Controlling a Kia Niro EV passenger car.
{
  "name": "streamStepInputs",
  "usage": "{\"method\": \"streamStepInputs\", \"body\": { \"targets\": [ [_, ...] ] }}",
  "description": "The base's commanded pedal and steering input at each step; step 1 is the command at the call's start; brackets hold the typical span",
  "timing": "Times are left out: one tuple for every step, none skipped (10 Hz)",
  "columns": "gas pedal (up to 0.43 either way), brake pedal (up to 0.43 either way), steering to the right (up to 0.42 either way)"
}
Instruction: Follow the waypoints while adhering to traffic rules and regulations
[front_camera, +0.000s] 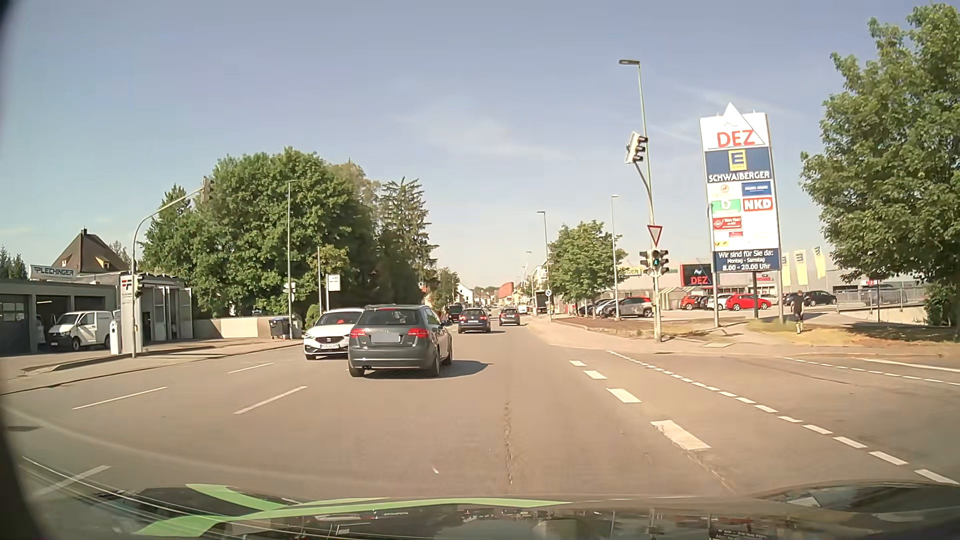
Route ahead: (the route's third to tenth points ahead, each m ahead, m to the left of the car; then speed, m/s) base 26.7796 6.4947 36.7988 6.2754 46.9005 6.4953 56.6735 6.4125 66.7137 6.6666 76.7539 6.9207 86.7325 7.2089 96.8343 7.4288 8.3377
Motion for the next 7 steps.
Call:
{"method": "streamStepInputs", "body": {
  "targets": [
    [0.15, 0.0, -0.004],
    [0.15, 0.0, -0.004],
    [0.15, 0.0, -0.004],
    [0.15, 0.0, -0.004],
    [0.15, 0.0, -0.004],
    [0.15, 0.0, -0.004],
    [0.15, 0.0, -0.004]
  ]
}}
